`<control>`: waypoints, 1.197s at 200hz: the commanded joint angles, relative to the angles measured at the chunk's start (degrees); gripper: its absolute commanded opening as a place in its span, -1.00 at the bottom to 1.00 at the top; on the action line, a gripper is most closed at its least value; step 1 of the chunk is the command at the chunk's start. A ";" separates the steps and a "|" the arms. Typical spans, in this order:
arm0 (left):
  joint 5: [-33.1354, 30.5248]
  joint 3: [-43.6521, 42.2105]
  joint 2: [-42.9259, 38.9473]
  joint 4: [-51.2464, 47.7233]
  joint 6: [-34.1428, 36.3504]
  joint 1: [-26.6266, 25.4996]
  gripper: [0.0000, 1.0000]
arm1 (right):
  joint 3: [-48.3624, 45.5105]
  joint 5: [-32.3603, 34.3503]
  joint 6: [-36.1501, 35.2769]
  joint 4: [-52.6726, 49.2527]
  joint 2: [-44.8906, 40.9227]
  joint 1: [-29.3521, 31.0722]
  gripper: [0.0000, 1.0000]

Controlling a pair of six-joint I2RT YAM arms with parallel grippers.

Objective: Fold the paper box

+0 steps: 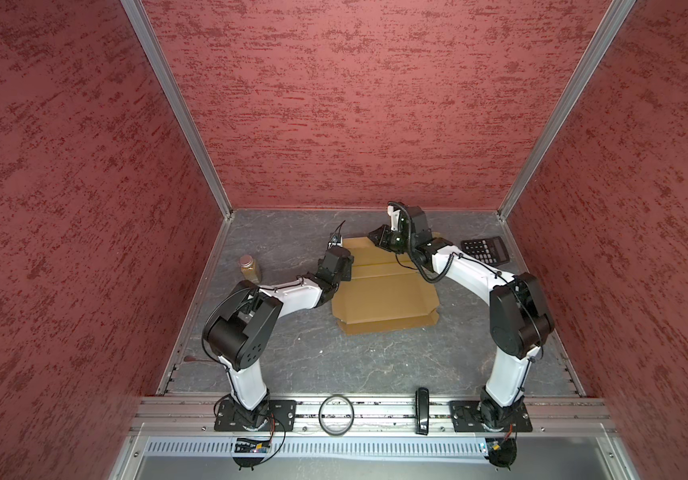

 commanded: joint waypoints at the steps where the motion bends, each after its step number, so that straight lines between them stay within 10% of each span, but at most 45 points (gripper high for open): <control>1: -1.42 1.12 1.23 1.33 -1.32 -0.27 -0.98 | 0.58 -0.14 0.44 2.07 1.55 0.33 -0.68; 100: -1.51 -1.24 1.14 4.24 -0.54 0.66 -0.98 | 0.49 -3.08 0.39 5.12 1.99 0.76 -0.59; 239: -3.88 -4.23 -0.61 10.69 1.11 1.32 -0.04 | 4.02 -2.21 2.11 1.80 5.97 1.11 -0.66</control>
